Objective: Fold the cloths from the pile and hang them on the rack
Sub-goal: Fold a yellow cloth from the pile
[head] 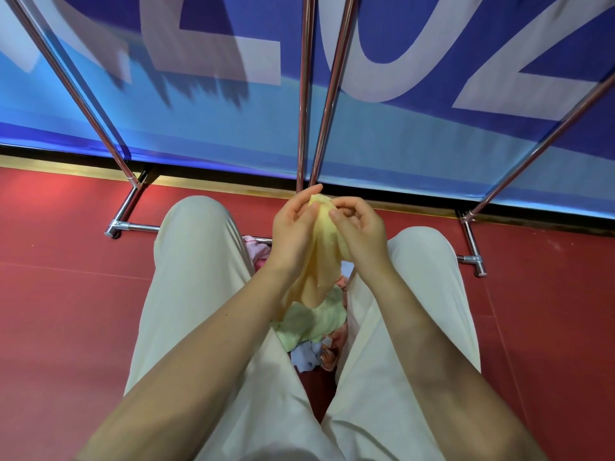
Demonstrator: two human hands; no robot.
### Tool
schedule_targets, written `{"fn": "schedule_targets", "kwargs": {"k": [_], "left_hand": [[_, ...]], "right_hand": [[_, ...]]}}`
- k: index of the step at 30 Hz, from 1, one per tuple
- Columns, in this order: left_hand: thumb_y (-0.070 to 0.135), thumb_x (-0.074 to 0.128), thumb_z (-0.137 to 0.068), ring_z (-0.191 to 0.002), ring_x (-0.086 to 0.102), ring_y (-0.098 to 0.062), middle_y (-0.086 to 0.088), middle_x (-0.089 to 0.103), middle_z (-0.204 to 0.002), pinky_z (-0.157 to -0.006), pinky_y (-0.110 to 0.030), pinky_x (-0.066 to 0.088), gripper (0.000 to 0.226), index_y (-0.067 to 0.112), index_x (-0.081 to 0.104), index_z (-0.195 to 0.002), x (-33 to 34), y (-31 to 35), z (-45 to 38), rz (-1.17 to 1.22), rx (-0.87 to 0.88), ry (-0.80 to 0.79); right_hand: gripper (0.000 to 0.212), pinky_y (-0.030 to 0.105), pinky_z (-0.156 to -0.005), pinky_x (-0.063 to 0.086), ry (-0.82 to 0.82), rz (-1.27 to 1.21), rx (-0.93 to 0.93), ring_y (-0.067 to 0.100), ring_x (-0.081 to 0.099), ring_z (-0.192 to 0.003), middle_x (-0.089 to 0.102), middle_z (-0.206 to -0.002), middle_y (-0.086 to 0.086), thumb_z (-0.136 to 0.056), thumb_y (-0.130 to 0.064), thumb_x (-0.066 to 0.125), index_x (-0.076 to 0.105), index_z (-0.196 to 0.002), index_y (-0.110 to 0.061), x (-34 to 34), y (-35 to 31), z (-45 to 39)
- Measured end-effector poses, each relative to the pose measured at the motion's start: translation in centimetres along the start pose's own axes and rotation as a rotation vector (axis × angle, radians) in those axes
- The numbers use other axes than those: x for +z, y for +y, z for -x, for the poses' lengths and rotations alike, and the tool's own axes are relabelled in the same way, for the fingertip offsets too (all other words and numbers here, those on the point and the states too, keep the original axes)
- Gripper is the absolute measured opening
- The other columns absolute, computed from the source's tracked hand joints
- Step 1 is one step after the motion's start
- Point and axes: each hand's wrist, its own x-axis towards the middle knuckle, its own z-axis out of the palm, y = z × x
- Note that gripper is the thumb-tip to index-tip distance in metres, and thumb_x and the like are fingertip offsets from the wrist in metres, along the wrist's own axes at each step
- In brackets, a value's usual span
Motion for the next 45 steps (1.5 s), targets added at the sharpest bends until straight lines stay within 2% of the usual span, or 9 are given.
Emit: {"fn": "schedule_targets", "kwargs": {"k": [10, 15, 20, 23, 27, 31, 35, 41, 45], "left_hand": [[0.014, 0.053, -0.098, -0.117, 0.061, -0.013, -0.002, 0.067, -0.123, -0.101, -0.029, 0.047, 0.027, 0.017, 0.065, -0.122, 0.1, 0.2, 0.5, -0.105, -0.046, -0.026], [0.013, 0.057, -0.096, -0.098, 0.062, 0.006, 0.008, 0.07, -0.11, -0.087, -0.011, 0.047, 0.023, 0.015, 0.068, -0.116, -0.1, 0.6, 0.7, -0.171, 0.015, 0.022], [0.011, 0.053, -0.096, -0.093, 0.065, -0.01, 0.0, 0.072, -0.102, -0.086, -0.026, 0.051, 0.023, 0.017, 0.07, -0.109, -1.5, 1.2, -0.4, -0.226, 0.08, 0.113], [0.01, 0.051, -0.097, -0.09, 0.063, -0.001, 0.007, 0.07, -0.101, -0.083, -0.019, 0.049, 0.025, 0.019, 0.068, -0.113, -2.8, 2.1, -1.2, -0.227, 0.102, 0.164], [0.009, 0.05, -0.097, -0.112, 0.056, -0.001, 0.007, 0.064, -0.123, -0.097, -0.014, 0.042, 0.036, 0.021, 0.06, -0.129, -4.7, 2.7, -1.9, -0.545, 0.264, 0.075], [0.01, 0.049, -0.098, -0.109, 0.059, -0.013, -0.001, 0.066, -0.122, -0.085, -0.014, 0.04, 0.038, 0.017, 0.056, -0.135, -6.1, 2.3, -1.9, -0.842, 0.39, 0.011], [0.008, 0.049, -0.097, -0.109, 0.06, -0.011, 0.001, 0.067, -0.12, -0.092, -0.022, 0.045, 0.037, 0.017, 0.061, -0.13, -6.7, 1.6, -1.4, -0.792, 0.383, 0.035], [0.002, 0.049, -0.096, -0.098, 0.061, -0.006, 0.012, 0.066, -0.106, -0.084, -0.013, 0.043, 0.035, 0.019, 0.064, -0.123, -6.3, 0.2, 0.3, -0.649, 0.311, -0.001], [0.002, 0.05, -0.096, -0.091, 0.055, 0.012, 0.018, 0.064, -0.103, -0.084, -0.011, 0.041, 0.037, 0.023, 0.064, -0.122, -6.2, -0.3, 1.3, -0.688, 0.32, -0.118]], "right_hand": [[0.017, 0.012, -0.068, 0.046, 0.049, 0.14, -0.066, -0.002, 0.057, -0.073, 0.065, -0.081, -0.014, -0.089, -0.008, 0.063, 0.065, -0.083, -0.024, 0.0, 0.4, 0.2], [0.009, 0.014, -0.071, 0.047, 0.056, 0.125, -0.036, 0.0, 0.059, -0.077, 0.066, -0.084, -0.011, -0.09, -0.01, 0.062, 0.065, -0.088, -0.018, 0.1, 0.8, 0.1], [0.015, 0.024, -0.074, 0.049, -0.077, 0.214, -0.061, 0.006, 0.057, -0.078, 0.065, -0.089, -0.006, -0.088, -0.014, 0.065, 0.059, -0.091, -0.027, 0.2, 0.9, 0.5], [0.011, 0.031, -0.079, 0.049, -0.187, 0.388, -0.037, 0.008, 0.058, -0.084, 0.065, -0.092, -0.006, -0.089, -0.021, 0.064, 0.06, -0.096, -0.028, -0.1, 1.6, 0.5], [0.011, 0.035, -0.079, 0.051, -0.207, 0.516, -0.104, 0.009, 0.06, -0.087, 0.066, -0.094, -0.011, -0.09, -0.024, 0.063, 0.065, -0.1, -0.02, -0.6, 2.0, 0.7], [0.011, 0.038, -0.071, 0.051, -0.142, 0.662, -0.246, 0.014, 0.06, -0.081, 0.067, -0.088, -0.007, -0.09, -0.024, 0.064, 0.068, -0.096, -0.016, -1.2, 2.1, 0.9], [0.017, 0.039, -0.079, 0.05, -0.152, 0.736, -0.32, 0.02, 0.063, -0.091, 0.07, -0.097, -0.001, -0.089, -0.024, 0.066, 0.069, -0.101, -0.012, -1.2, 2.4, 0.9], [0.052, 0.033, -0.076, 0.045, -0.202, 0.866, -0.103, 0.019, 0.056, -0.091, 0.062, -0.1, -0.001, -0.09, -0.034, 0.063, 0.045, -0.138, -0.022, -1.6, 3.3, 0.6], [0.024, 0.03, -0.071, 0.037, -0.184, 0.932, -0.094, 0.025, 0.057, -0.099, 0.062, -0.1, 0.002, -0.09, -0.027, 0.062, 0.066, -0.109, -0.015, -1.7, 4.7, 0.0]]}}
